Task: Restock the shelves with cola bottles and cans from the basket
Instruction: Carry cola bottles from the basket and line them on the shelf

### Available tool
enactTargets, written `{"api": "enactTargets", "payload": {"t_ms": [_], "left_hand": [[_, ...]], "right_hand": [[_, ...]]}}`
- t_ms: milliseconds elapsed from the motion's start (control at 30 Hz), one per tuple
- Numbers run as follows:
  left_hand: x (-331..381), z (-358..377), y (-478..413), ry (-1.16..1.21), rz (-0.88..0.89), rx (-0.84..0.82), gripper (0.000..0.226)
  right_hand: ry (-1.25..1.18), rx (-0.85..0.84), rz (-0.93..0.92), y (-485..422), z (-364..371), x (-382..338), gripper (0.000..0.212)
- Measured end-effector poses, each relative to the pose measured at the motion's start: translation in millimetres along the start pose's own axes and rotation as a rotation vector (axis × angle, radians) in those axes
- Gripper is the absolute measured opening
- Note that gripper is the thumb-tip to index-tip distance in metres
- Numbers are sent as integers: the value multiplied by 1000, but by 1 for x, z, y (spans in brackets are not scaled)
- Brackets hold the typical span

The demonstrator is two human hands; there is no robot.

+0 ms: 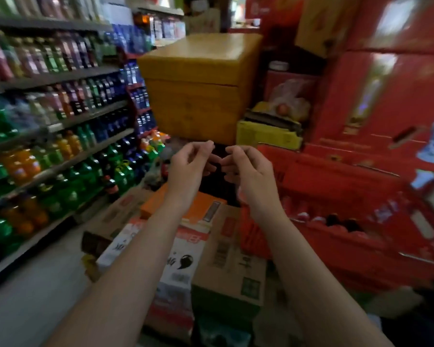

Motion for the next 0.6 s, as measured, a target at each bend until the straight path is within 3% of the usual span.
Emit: {"api": "enactTargets", "payload": {"t_ms": [367, 600], "left_hand": [[34, 210, -33, 108, 68, -478, 27], [50, 323, -38, 83, 94, -724, 34]], "right_hand": [[176, 449, -74, -10, -200, -28, 21], [177, 644, 29, -17, -314, -21, 21]]}}
Point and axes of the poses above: each hand's wrist, its own y-axis away from the middle knuckle, its own z-axis out of the palm, x = y × z, the point moved 10 cm from there along -y, towards the middle knuckle, and after that the axes turned 11 degrees about -y, right-handed, at the moved point
